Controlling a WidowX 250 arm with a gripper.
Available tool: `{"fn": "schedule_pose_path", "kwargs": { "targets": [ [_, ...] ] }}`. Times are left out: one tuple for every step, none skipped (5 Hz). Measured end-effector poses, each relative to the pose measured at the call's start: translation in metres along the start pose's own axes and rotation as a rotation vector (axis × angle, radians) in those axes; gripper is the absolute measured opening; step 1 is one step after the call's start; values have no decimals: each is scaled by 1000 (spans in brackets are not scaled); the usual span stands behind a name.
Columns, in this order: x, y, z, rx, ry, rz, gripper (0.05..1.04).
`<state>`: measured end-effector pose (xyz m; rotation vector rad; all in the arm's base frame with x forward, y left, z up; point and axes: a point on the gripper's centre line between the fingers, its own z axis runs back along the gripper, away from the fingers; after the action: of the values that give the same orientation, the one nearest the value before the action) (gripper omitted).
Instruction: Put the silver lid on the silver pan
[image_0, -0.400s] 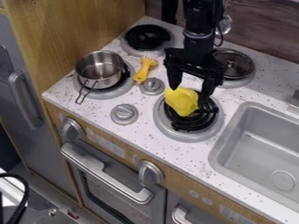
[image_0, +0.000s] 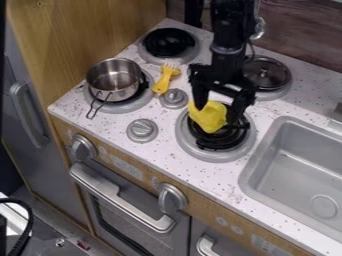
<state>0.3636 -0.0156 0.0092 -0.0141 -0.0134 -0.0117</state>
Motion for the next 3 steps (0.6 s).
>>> {"fn": "schedule_pose_path", "kwargs": {
  "targets": [
    [30, -12, 3, -10, -78, -71, 999],
    [62, -26, 9, -17, -171, -126, 999],
    [91, -25, 4, 30, -244, -121, 999]
  ]
}}
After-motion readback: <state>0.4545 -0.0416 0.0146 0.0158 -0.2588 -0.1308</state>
